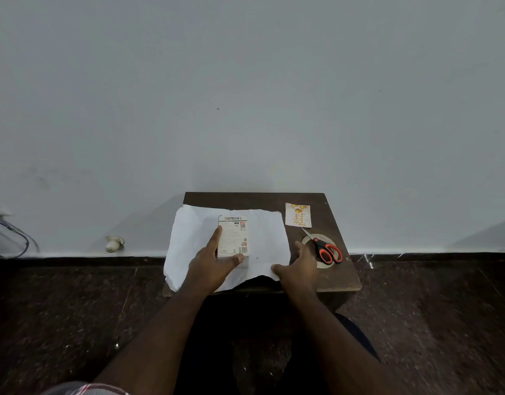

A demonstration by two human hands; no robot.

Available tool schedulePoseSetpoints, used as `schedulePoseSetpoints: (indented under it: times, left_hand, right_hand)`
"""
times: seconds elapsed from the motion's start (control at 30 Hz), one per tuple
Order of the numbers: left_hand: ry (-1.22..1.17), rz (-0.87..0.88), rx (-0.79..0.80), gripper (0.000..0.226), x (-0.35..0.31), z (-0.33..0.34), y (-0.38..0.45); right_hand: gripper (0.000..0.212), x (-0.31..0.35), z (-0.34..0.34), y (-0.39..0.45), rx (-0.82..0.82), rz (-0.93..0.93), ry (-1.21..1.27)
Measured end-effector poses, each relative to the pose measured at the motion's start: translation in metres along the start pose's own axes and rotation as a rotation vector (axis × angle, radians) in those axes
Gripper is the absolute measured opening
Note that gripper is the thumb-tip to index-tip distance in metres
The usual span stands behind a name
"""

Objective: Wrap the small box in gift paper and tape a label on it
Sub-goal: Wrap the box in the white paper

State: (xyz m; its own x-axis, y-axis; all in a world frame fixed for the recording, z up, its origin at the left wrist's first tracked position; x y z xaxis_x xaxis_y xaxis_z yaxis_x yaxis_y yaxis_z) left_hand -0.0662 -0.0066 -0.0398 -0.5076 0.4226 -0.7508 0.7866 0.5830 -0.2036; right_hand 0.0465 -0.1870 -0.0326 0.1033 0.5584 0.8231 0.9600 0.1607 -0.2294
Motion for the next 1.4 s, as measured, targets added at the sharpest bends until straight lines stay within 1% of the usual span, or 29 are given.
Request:
schedulePoseSetpoints:
  times: [0.07,0.13,0.27,0.4,0.5,0.63,0.7,0.77,0.83,0.9,1.03,1.13,1.17,1.27,1.33,1.4]
  left_hand:
    - [0.011,-0.006,0.006,0.095,0.002,0.0,0.002]
    - [0.014,-0.011,0.003,0.095,0.003,0.001,0.003]
    - [0.01,-0.008,-0.007,0.095,0.004,0.002,0.004]
    - [0.023,-0.017,0.004,0.098,0.005,0.002,0.006]
    - [0.038,-0.001,-0.006,0.097,0.004,0.003,0.007]
    - [0.036,0.008,-0.002,0.095,0.005,0.004,0.007]
    - [0.057,0.01,-0.005,0.094,0.005,0.004,0.007]
    - [0.077,0.018,-0.005,0.095,0.005,0.004,0.007]
    - [0.069,0.022,-0.011,0.094,0.006,0.003,0.007]
    - [0.054,0.019,-0.017,0.095,0.007,0.003,0.007]
    - [0.031,0.008,-0.005,0.098,0.008,0.002,0.007]
    - [0.029,-0.007,-0.005,0.096,0.008,0.0,0.008]
    - [0.035,-0.007,-0.005,0.094,0.008,0.0,0.009]
    - [0.024,-0.022,0.0,0.088,0.006,0.001,0.007]
    - [0.021,-0.025,-0.004,0.088,0.005,0.001,0.005]
    - [0.028,-0.018,-0.011,0.089,0.004,0.002,0.005]
  right_hand:
    - [0.09,0.001,0.0,-0.005,-0.003,-0.029,-0.02]
    - [0.086,0.003,0.002,-0.009,0.003,-0.073,-0.006]
    - [0.072,0.008,0.001,-0.02,0.002,-0.093,0.147]
    - [0.054,0.016,0.007,-0.031,-0.024,-0.142,0.209]
    - [0.045,0.027,0.011,-0.037,-0.04,-0.233,0.143]
    - [0.042,0.041,0.022,-0.044,0.003,-0.401,-0.02]
    - [0.041,0.045,0.027,-0.045,0.033,-0.432,-0.063]
    - [0.037,0.046,0.032,-0.045,0.041,-0.443,-0.048]
    - [0.036,0.047,0.036,-0.046,0.053,-0.425,0.01]
    - [0.042,0.046,0.037,-0.047,0.064,-0.386,0.083]
    - [0.07,0.036,0.026,-0.045,0.014,-0.167,0.178]
    - [0.088,0.026,0.02,-0.038,0.01,-0.084,0.161]
    - [0.091,0.022,0.019,-0.036,0.009,-0.045,0.17]
    - [0.089,0.01,0.018,-0.028,0.022,0.081,0.219]
    - [0.09,0.005,0.017,-0.027,0.009,0.1,0.221]
    - [0.093,0.003,0.016,-0.028,-0.033,0.141,0.273]
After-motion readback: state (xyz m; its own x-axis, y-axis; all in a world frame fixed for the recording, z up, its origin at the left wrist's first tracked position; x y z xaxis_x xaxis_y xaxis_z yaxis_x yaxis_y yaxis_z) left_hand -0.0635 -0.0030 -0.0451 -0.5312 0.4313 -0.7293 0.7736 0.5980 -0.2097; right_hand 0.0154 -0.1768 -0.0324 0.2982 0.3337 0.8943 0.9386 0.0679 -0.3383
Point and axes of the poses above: each hand's wrist, its own y-axis towards the middle knuckle, its own z-axis out of the palm, x = y × z, the point moved 2 cm from there along y, towards the middle knuckle, and after that the axes turned 5 degrees about y, right-handed, at the moved point
